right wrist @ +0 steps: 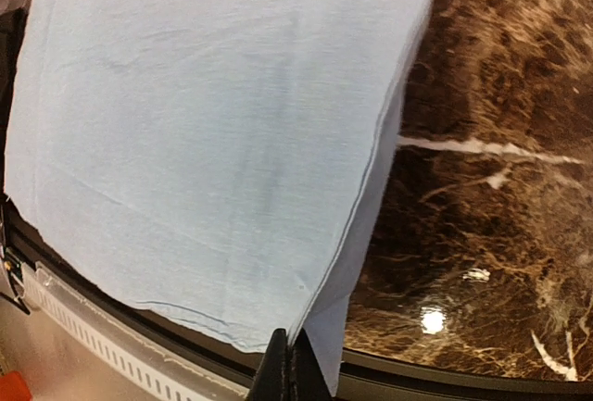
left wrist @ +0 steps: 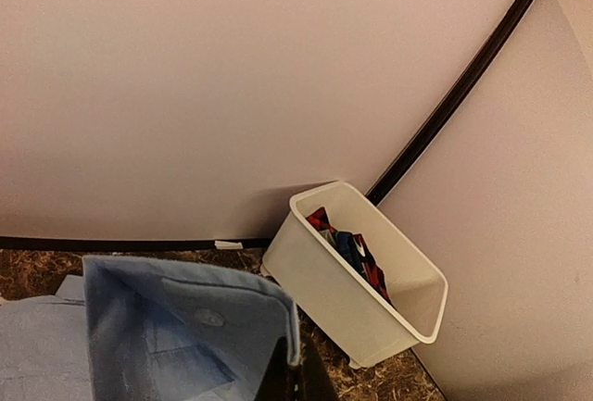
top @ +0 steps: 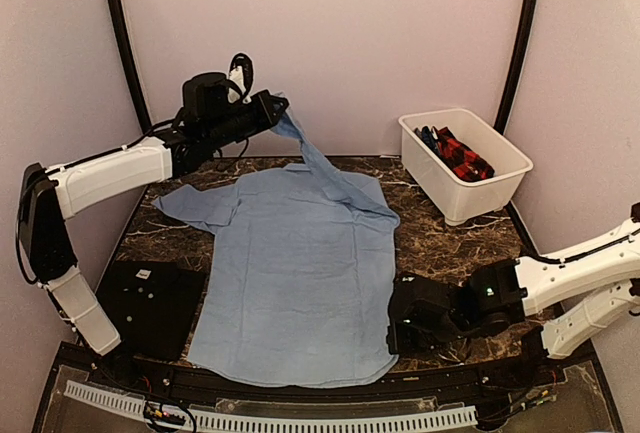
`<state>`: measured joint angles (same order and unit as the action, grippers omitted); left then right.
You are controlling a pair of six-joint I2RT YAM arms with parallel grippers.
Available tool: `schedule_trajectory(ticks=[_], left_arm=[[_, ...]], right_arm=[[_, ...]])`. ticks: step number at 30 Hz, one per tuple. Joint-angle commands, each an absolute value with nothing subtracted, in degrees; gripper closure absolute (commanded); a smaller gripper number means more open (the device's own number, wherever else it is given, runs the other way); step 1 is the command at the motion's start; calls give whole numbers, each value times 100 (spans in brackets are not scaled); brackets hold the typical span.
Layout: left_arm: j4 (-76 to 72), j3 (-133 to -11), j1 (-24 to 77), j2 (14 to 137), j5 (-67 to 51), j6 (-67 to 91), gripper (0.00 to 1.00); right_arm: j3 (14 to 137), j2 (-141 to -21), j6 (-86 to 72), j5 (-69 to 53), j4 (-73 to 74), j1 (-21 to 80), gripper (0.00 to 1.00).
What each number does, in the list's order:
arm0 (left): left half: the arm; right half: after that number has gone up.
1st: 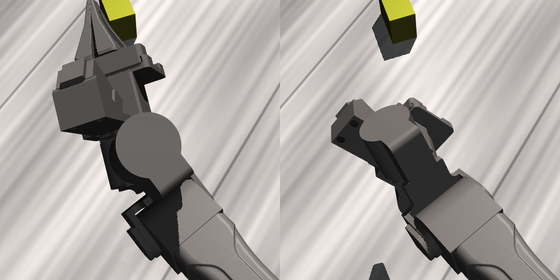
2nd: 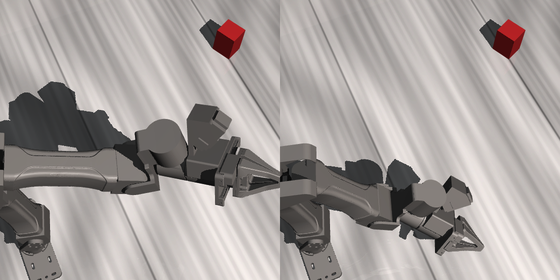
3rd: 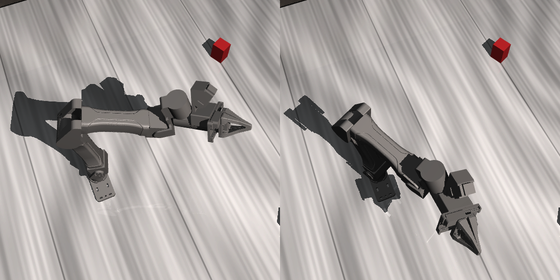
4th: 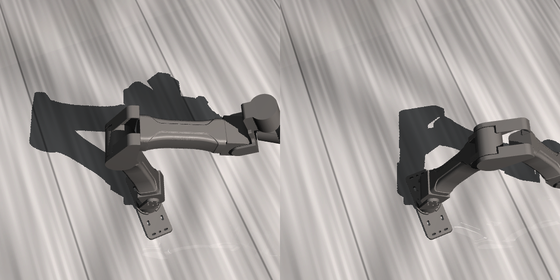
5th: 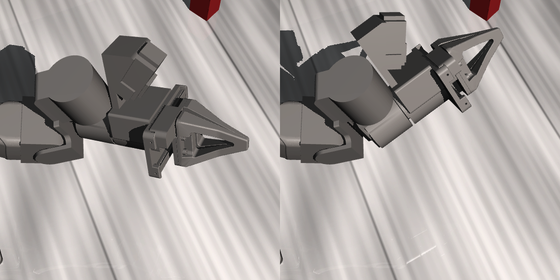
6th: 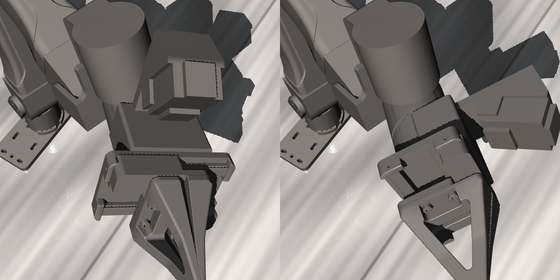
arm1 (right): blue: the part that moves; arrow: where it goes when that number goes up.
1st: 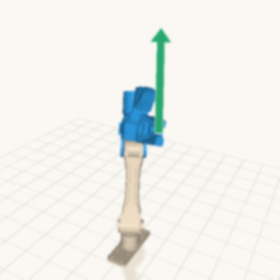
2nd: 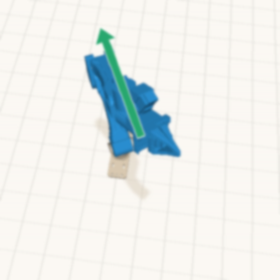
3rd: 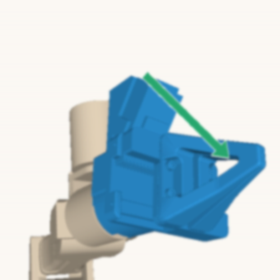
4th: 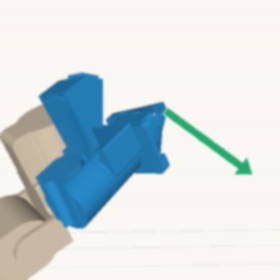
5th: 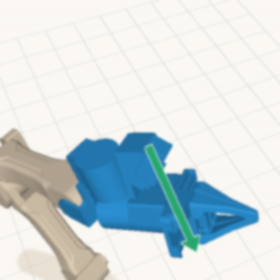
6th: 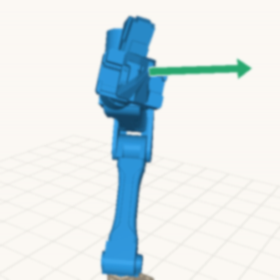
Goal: Fold and stack the long sleeve shirts
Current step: Pick up the corner of the shirt from the corner of the board, then fold the flattened shirt at the center of the board.
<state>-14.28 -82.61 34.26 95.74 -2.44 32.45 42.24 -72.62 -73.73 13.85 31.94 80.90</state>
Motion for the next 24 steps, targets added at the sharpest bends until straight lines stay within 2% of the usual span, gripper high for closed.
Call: schedule_trajectory(ticks=[1,12,24], left_arm=[[-1552,-8465,3030,9326,-300,2830,100],[-1549,-8147,1959,9017,-546,2630,100],[-1619,-8317,1582,9158,-686,2472,100]], right_arm=[[4792,-7706,-6852,1590,3121,8235,100],[5150,-8642,-6023,780,1697,8211,100],[5216,-9210,-5733,-90,914,7864,100]])
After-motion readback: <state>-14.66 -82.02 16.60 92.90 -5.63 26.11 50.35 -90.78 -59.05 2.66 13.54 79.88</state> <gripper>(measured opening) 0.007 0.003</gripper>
